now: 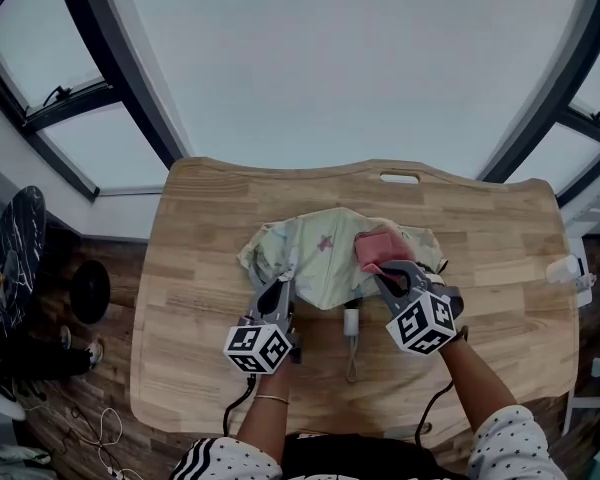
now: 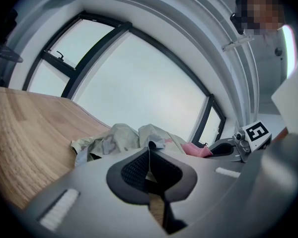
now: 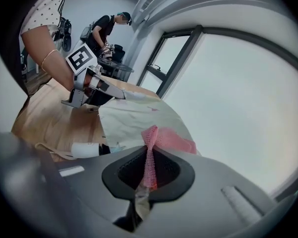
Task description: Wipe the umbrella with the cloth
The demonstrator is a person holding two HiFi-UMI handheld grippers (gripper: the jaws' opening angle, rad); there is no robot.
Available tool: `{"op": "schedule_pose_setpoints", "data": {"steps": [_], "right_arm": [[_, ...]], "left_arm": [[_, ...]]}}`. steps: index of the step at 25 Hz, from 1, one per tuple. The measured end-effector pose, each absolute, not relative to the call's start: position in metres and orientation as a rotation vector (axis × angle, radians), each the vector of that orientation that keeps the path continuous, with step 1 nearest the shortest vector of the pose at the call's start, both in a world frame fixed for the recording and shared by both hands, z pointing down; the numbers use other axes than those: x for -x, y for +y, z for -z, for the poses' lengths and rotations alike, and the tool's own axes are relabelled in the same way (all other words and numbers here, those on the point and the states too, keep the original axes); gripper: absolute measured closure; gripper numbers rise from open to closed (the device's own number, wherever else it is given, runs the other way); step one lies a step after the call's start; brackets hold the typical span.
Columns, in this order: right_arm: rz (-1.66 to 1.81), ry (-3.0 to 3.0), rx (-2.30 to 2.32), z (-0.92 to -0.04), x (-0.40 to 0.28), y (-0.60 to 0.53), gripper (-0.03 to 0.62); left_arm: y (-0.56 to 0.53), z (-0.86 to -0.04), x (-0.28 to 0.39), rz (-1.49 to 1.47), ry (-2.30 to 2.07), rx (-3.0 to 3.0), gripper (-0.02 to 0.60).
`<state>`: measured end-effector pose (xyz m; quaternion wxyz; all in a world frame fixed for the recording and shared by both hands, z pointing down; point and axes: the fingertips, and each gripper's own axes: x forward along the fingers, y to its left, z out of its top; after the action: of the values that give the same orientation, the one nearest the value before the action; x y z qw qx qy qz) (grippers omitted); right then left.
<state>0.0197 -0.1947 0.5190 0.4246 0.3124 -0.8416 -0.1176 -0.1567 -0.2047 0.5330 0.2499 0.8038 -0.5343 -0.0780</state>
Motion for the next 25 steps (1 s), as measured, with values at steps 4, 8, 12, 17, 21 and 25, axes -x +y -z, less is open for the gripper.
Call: {"op": "schedule_pose_setpoints", "data": {"steps": [4,8,12,17,21,25], "right_arm": [[0.245,-2.113,-0.766,-0.531,-0.017,-0.18,0.568],[0.206,-2.117,-0.739,-0.542,-0.014,-0.164,0.568],[0.177,-2.121,-0.71,-0.55,-0.011,-0.15,0.568],[0.134,-2.136,-0.679,-0.558,-0.005,-0.134,0.568],[0.104,-2.146,-0.642,-0.563,0.001,-0.119,0.568],[0.079,-2.168,-0.628,-0.562,0.002,-0.109,0.568]], "left_arm": [[-0.204,-0.531,0.155,0.215,-1.448,-2.198,0.583],[-0.203,-0.528,0.154,0.221,-1.437,-2.209,0.583],[-0.201,-0.527,0.151,0.218,-1.427,-2.221,0.583],[-0.199,-0.524,0.149,0.213,-1.416,-2.241,0.583],[-0.198,-0.522,0.148,0.205,-1.408,-2.258,0.583],[-0.196,-0.519,0.146,0.215,-1.394,-2.27,0.583]]}}
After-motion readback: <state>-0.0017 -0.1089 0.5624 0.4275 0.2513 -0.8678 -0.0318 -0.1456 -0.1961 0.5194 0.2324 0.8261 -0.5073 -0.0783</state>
